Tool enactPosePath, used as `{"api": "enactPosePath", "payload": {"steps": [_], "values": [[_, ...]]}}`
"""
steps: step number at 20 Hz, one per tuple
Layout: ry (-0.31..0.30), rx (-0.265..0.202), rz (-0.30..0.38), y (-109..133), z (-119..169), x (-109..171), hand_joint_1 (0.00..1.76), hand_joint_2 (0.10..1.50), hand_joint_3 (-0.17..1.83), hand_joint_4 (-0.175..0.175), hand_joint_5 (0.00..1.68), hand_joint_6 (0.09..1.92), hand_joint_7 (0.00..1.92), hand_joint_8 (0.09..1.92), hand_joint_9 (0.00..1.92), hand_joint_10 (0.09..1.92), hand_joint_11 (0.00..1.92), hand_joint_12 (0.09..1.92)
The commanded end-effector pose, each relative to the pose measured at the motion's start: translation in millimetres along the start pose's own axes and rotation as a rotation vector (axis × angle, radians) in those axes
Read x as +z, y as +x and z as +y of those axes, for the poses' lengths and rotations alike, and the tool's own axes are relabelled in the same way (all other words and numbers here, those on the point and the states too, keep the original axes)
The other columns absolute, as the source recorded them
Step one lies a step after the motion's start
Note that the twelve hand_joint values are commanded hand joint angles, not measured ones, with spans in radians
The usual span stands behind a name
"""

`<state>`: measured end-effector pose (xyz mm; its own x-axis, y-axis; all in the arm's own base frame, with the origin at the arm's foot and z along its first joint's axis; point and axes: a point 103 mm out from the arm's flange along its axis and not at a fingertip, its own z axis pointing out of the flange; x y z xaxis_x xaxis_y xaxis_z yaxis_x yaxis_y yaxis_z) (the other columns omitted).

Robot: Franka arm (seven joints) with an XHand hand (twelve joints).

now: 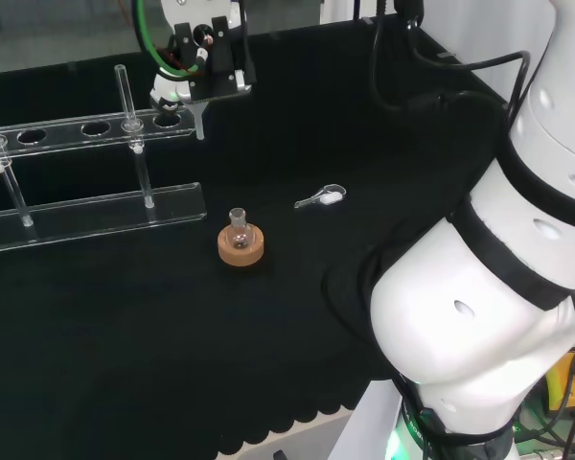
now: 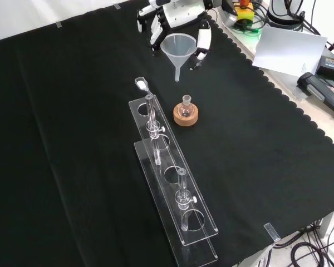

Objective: Place the funnel on the round-bottom flask.

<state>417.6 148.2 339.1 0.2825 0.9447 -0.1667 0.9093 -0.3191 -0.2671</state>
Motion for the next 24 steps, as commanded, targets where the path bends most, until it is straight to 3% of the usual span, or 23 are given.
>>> {"api": "enactPosePath", "payload": {"steps": [1,6,12,17,24], "values": [[-0.033,0.049,-0.037,-3.2,-3.8,20.1,0.82,0.50,0.74,0.011,0.75,0.74,1.11,0.88,0.88,0.36,0.00,1.16],[-0.029,0.048,-0.029,5.2,-6.1,35.1,0.82,0.50,0.75,0.015,0.76,0.74,1.11,0.88,0.89,0.35,0.00,1.16],[-0.152,0.035,-0.064,1.5,-1.5,43.7,0.82,0.50,0.76,0.020,0.77,0.74,1.12,0.88,0.89,0.35,0.00,1.17],[-0.187,0.045,-0.100,-5.7,-0.8,34.1,0.82,0.50,0.76,0.023,0.78,0.75,1.13,0.87,0.89,0.35,0.00,1.17],[-0.202,-0.025,-0.122,-23.3,-8.7,62.7,0.82,0.50,0.77,0.027,0.80,0.75,1.14,0.87,0.90,0.35,0.00,1.18]]}}
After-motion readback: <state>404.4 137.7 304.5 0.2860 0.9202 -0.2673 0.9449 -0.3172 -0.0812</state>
